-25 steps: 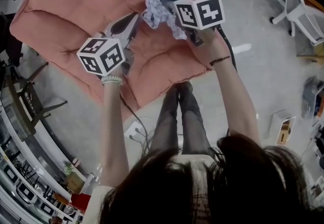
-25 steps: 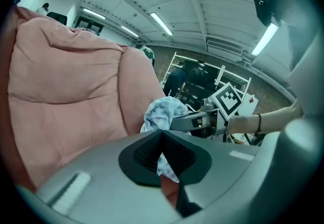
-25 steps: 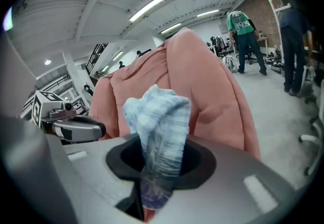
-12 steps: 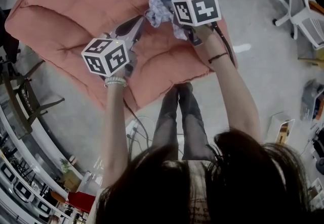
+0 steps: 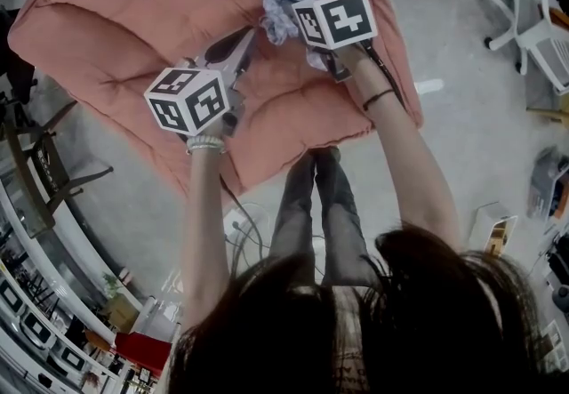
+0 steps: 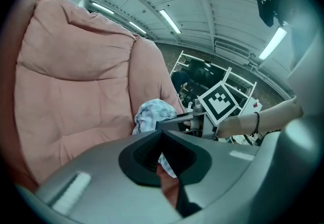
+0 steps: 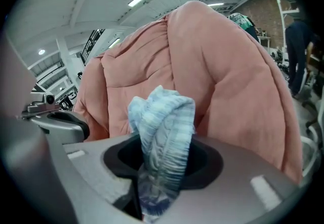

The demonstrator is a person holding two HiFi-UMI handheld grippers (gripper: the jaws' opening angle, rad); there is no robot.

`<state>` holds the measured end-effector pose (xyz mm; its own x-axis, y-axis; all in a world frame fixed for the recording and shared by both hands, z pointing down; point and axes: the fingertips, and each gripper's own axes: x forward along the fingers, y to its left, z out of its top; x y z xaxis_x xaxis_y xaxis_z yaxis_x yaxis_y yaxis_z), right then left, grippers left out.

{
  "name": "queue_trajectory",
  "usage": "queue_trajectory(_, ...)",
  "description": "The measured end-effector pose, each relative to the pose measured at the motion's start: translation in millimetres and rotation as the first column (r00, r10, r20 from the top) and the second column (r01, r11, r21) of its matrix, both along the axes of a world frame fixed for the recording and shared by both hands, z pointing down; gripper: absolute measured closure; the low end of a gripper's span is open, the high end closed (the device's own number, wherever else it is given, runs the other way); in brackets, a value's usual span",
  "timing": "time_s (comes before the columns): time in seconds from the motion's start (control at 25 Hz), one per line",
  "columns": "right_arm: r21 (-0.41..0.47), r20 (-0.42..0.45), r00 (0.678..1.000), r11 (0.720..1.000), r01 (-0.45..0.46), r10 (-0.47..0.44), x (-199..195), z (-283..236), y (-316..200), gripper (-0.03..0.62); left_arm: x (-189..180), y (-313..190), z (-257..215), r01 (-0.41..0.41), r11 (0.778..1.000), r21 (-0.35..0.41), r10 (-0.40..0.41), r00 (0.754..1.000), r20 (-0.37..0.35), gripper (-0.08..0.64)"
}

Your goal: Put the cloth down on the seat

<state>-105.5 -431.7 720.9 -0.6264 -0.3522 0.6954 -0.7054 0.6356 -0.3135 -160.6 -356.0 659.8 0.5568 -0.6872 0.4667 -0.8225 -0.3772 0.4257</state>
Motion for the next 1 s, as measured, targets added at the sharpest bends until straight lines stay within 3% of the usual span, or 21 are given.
queue_trajectory(0.52, -0.002, 0.066, 0.996, 0.999, 0.054, -0.054, -15.9, -3.6, 15.0, 0.343, -9.1, 8.7, -2.9, 0.048, 0.999, -0.003, -0.048, 0.999, -0.002, 0.561)
queue_trajectory(1.0, -0.027, 0.099, 0.993, 0.998, 0.065, -0.062, -5.5, -10.0, 20.3, 0.341, 2.1, 8.9, -9.0, 0.059, 0.998, 0.003, -0.059, 0.998, 0.000, 0.561)
